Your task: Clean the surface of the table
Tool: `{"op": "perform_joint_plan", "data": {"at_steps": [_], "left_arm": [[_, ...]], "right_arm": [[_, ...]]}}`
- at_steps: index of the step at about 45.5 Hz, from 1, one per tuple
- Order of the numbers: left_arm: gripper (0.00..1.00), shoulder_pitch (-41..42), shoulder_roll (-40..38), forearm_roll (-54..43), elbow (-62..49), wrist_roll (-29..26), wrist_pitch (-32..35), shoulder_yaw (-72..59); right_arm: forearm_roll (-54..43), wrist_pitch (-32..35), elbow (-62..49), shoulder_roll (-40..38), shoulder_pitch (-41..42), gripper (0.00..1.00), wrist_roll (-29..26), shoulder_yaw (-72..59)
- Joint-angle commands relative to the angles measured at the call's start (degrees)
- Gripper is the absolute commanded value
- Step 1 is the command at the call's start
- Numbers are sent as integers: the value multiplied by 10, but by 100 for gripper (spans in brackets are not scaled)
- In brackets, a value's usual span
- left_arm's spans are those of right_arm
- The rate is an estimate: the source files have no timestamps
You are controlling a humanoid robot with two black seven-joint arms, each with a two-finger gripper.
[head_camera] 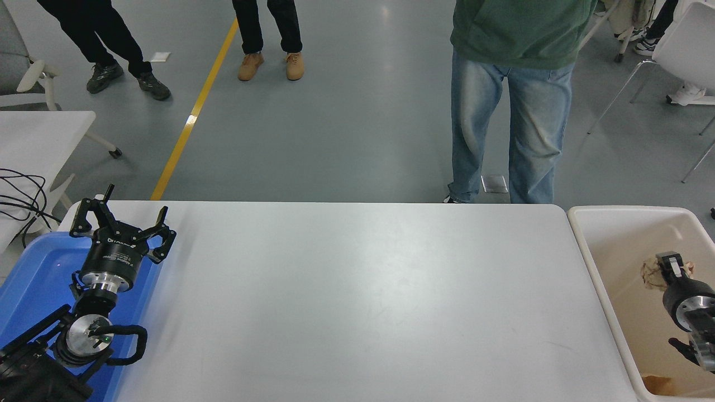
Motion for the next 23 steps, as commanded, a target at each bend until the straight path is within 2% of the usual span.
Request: {"op": "perform_joint_plan", "data": {"at_steps": [1, 23], "left_arm": [[99, 0, 0, 0, 0, 0, 0, 0], [99, 0, 0, 0, 0, 0, 0, 0]], "right_arm": [[-6, -33, -1, 6, 5, 0, -3, -2], [-37, -57, -17, 5, -23, 0, -4, -4]]}}
